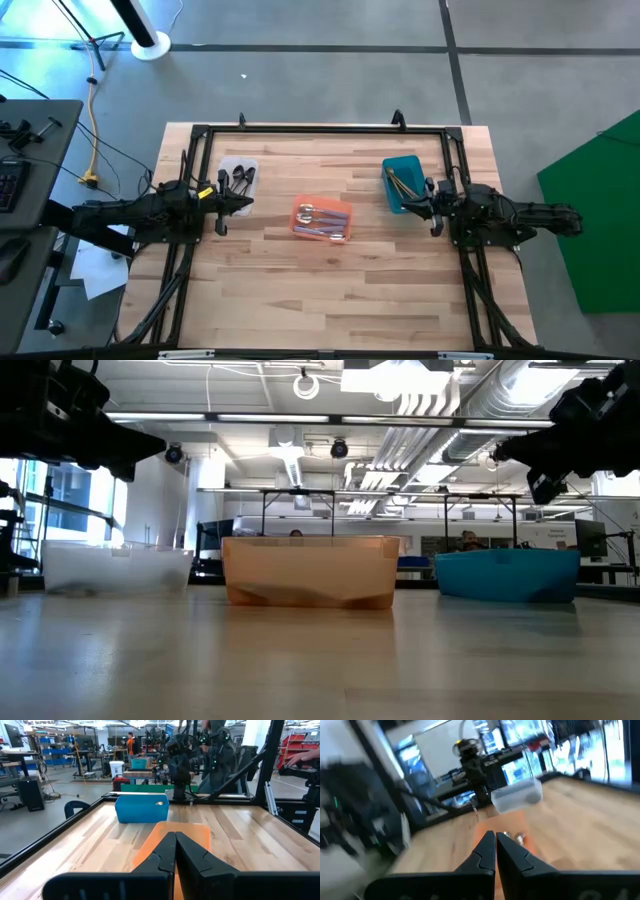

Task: Sort silverware by color (type)
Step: Return to Home Position

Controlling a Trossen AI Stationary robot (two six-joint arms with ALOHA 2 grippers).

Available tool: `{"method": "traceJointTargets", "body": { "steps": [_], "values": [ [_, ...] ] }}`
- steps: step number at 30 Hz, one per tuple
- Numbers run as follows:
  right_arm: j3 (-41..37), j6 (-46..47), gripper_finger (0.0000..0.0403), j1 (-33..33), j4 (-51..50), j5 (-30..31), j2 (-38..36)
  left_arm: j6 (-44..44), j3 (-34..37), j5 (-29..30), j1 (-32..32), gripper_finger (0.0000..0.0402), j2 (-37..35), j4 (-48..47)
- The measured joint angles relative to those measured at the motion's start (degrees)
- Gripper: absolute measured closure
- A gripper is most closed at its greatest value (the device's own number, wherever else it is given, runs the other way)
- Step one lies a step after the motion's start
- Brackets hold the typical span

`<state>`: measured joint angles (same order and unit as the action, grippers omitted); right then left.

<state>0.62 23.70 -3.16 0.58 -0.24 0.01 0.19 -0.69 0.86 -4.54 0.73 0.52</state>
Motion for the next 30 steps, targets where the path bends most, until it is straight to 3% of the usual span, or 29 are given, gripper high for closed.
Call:
{"method": "traceJointTargets", "body": {
  "steps": [4, 7, 30],
  "values": [
    [-0.1, -14.9, 0.0402, 1.4, 0.2, 0.0, 0.0, 0.0, 0.0, 0.0, 0.0, 0.0401, 0.0, 0.0],
    [-0.1, -19.6, 0.0402, 2.1, 0.2, 0.1, 0.0, 0.0, 0.0, 0.0, 0.0, 0.0401, 0.0, 0.0],
    [-0.1, -19.7, 0.0402, 1.2, 0.5, 0.1, 0.9, 0.0, 0.0, 0.0, 0.0, 0.0401, 0.0, 0.0]
  ]
}}
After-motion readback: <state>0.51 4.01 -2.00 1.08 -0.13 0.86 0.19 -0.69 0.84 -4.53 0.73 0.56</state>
